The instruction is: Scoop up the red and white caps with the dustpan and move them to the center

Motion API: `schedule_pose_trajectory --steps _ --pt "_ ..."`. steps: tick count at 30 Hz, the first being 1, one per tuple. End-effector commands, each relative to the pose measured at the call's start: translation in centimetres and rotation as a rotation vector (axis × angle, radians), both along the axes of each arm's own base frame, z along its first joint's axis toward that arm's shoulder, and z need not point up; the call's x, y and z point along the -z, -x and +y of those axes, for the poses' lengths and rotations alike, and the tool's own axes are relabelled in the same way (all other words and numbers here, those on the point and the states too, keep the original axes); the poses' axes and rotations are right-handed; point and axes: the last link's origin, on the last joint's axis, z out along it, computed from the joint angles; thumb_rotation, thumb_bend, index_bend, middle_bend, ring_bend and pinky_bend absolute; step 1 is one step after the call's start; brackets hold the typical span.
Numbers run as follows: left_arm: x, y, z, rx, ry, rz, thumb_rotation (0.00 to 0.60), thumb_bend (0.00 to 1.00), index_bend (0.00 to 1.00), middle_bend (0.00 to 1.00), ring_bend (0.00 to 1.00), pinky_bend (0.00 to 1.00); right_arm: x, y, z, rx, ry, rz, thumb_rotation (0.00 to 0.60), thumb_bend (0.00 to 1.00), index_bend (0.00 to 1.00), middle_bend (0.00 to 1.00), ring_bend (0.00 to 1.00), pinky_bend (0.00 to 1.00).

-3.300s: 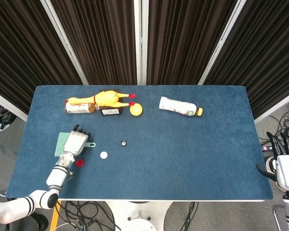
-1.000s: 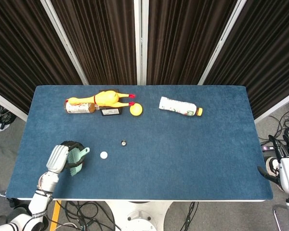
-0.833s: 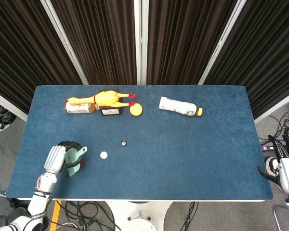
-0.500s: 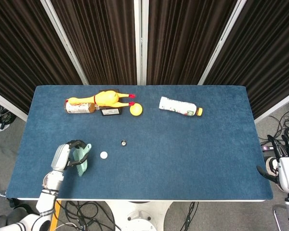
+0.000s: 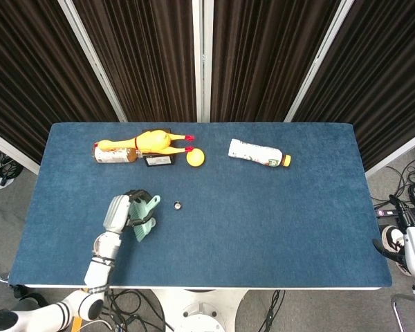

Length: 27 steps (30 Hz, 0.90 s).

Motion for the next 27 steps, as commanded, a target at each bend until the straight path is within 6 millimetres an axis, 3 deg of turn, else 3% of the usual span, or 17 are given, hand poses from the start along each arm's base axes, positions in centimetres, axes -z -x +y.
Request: schedule_pose_trajectory --steps 1,9,27 --pt "1.0 -1.7 0.4 0.018 0.017 -0.012 0.600 0.43 0.52 0.58 0.44 0.47 -0.1 0.1 0.0 0.003 0.004 -0.002 0.600 0.06 0.10 0.20 0.01 0.07" --pt "2.9 -5.9 2.1 0.050 0.025 -0.043 0.600 0.43 0.52 0.58 0.44 0.47 -0.3 0.4 0.2 0.009 0.010 -0.004 0.600 0.06 0.11 0.20 0.01 0.07" --pt "4.8 -10.8 5.4 0.075 0.040 -0.074 0.600 0.43 0.53 0.58 0.44 0.47 -0.7 0.6 0.0 0.015 0.016 -0.004 0.600 0.06 0.11 0.20 0.01 0.07"
